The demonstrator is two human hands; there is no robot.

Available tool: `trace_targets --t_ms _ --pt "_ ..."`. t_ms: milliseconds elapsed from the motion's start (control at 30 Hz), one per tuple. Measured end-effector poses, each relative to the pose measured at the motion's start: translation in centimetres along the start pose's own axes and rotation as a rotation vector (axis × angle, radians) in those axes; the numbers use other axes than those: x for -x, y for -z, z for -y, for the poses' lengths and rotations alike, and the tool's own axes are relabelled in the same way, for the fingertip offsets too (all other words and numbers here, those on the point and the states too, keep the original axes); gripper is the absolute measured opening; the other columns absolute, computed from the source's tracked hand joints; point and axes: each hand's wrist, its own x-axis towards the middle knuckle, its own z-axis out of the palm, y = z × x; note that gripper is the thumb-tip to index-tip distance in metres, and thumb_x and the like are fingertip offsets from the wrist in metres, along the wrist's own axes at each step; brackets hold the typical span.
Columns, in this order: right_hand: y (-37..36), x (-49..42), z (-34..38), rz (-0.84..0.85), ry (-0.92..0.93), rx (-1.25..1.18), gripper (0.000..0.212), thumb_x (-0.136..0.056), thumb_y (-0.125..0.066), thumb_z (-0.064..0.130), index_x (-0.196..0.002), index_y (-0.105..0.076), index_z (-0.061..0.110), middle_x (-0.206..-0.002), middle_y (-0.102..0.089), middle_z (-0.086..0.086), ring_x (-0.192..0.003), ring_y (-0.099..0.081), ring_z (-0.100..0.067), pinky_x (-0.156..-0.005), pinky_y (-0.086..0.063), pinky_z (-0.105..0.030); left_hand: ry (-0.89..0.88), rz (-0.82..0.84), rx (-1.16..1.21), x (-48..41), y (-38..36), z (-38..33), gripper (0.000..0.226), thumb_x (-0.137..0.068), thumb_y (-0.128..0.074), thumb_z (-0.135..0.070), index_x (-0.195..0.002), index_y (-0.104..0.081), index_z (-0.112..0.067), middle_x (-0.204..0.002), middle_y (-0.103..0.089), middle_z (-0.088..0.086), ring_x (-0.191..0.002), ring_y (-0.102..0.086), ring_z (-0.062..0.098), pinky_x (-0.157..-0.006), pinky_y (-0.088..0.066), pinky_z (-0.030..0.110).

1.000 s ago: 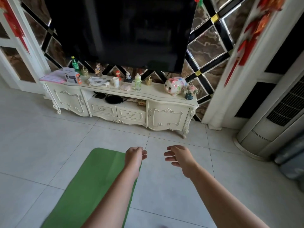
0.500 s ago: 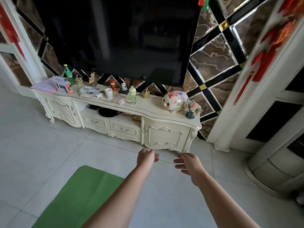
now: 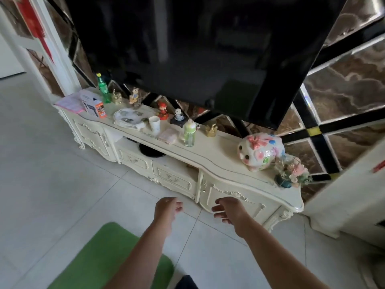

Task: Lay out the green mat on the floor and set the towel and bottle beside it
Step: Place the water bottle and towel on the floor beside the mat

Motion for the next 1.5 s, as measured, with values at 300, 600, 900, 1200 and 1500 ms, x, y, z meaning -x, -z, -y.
trace_targets --t_ms 300,600,900,1200,1500 --pt "-0.3 -13.8 14.6 0.034 0.065 0.046 0.023 -0.093 -0.041 0.007 -0.074 -0.052 0.012 -0.066 -0.057 -0.006 -0.047 -0.045 -0.015 -0.036 -0.027 -0.013 0.078 0.006 0.049 -13.7 -4.6 -11.9 0.014 -0.097 -0.041 -0.014 -0.094 -0.054 -0.011 -0.093 -0.065 0.007 -0.079 -0.061 0.019 -0.063 -0.031 0.023" --pt "-2.7 -31.8 26.9 0.097 0.155 0.327 0.014 -0.09 -0.045 0.012 -0.078 -0.053 0.012 -0.075 -0.055 -0.006 -0.063 -0.048 -0.019 -0.053 -0.03 -0.022 0.21 -0.064 0.244 -28.7 -12.3 -21.4 0.018 -0.096 -0.039 -0.013 -0.097 -0.057 -0.007 -0.088 -0.066 0.005 -0.08 -0.062 0.018 -0.063 -0.039 0.025" --pt "-6.7 -44.0 33.6 0.143 0.189 0.601 0.048 -0.086 -0.057 0.029 -0.129 -0.042 0.014 -0.125 -0.046 -0.016 -0.102 -0.052 -0.029 -0.077 -0.043 -0.031 0.287 -0.13 0.345 -38.4 -16.0 -27.1 0.021 -0.095 -0.041 -0.021 -0.111 -0.049 -0.009 -0.092 -0.054 0.006 -0.094 -0.051 0.022 -0.085 -0.039 0.037" --pt "-10.5 -48.8 32.1 0.223 0.189 0.848 0.055 -0.084 -0.064 0.029 -0.131 -0.037 0.02 -0.123 -0.04 -0.014 -0.105 -0.057 -0.035 -0.082 -0.05 -0.035 0.351 -0.092 0.398 -44.3 -18.0 -26.3 0.024 -0.096 -0.032 -0.025 -0.098 -0.053 -0.012 -0.105 -0.053 0.005 -0.103 -0.05 0.024 -0.087 -0.035 0.04" --pt "-9.8 -50.6 31.8 0.229 0.285 0.905 0.05 -0.085 -0.059 0.027 -0.133 -0.046 0.025 -0.121 -0.052 -0.012 -0.101 -0.06 -0.031 -0.069 -0.041 -0.024 0.362 -0.114 0.499 -45.5 -19.2 -24.4 0.026 -0.094 -0.035 -0.024 -0.088 -0.06 -0.02 -0.098 -0.061 -0.001 -0.101 -0.055 0.021 -0.086 -0.03 0.035"
